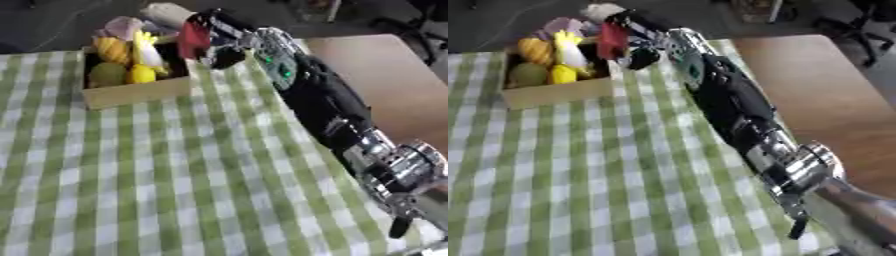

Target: Pick up objects on the table and place them in the box.

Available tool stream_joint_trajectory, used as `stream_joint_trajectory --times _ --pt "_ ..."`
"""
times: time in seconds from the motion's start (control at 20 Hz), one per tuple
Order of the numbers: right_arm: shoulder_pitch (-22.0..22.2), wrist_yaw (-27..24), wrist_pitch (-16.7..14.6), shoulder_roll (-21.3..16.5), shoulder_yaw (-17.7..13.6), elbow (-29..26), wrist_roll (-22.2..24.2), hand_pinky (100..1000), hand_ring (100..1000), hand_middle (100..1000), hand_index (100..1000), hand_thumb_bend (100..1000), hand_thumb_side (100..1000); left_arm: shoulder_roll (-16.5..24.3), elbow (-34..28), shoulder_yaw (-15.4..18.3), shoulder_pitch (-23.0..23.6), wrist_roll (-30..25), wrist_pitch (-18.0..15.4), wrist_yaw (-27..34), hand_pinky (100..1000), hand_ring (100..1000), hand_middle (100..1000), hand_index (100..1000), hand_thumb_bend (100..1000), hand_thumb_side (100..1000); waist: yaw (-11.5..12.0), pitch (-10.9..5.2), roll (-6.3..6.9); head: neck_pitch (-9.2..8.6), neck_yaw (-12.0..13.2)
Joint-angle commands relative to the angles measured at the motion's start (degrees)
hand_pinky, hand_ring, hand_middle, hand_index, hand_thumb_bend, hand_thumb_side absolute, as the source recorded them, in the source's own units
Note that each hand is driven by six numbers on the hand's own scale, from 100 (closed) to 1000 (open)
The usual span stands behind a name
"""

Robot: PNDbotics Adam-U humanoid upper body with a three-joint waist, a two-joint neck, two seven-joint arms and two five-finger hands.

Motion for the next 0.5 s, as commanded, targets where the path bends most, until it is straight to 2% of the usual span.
stream_joint_trajectory --times 0.05,0.15,0.2,0.35,0.4,0.5 --pt "-1.8 0.05 0.56 0.06 -0.64 0.58 0.43 790 759 472 811 100 198 0.18 -1.06 -0.16 -0.71 -0.56 0.01 0.4 716 655 656 877 100 798 0.3 -2.0 -0.67 -0.22 -0.72" --pt "-1.43 1.67 2.31 0.96 -1.03 2.66 0.62 802 783 563 869 100 203 -0.18 -1.05 -0.26 -0.85 -0.87 0.08 0.57 714 654 654 877 100 799 1.38 -1.9 -0.65 -0.29 -1.26" --pt "-1.24 2.87 3.25 1.33 -1.24 3.61 0.49 804 785 571 873 100 204 -0.3 -1.06 -0.3 -0.96 -1.01 0.08 0.65 714 654 654 877 100 799 1.73 -1.86 -0.64 -0.3 -1.5" --pt "-0.58 6.04 5.92 2.22 -2.04 6.3 -0.57 834 834 762 963 100 210 -0.5 -1.05 -0.28 -1.05 -1.25 0.07 0.76 714 654 654 878 100 801 2.12 -1.73 -0.62 -0.36 -1.64" --pt "-0.49 7.11 6.49 2.38 -2.11 6.79 -1.12 836 836 768 964 100 210 -0.55 -1.04 -0.26 -1.05 -1.29 0.09 0.76 714 654 654 878 100 801 2.13 -1.71 -0.63 -0.4 -1.64" --pt "-0.43 8.63 6.76 2.54 -2.1 7.15 -2.08 886 886 885 1000 100 209 -0.62 -1.05 -0.2 -1.01 -1.29 0.12 0.75 713 653 653 878 100 802 1.95 -1.69 -0.66 -0.44 -1.47"
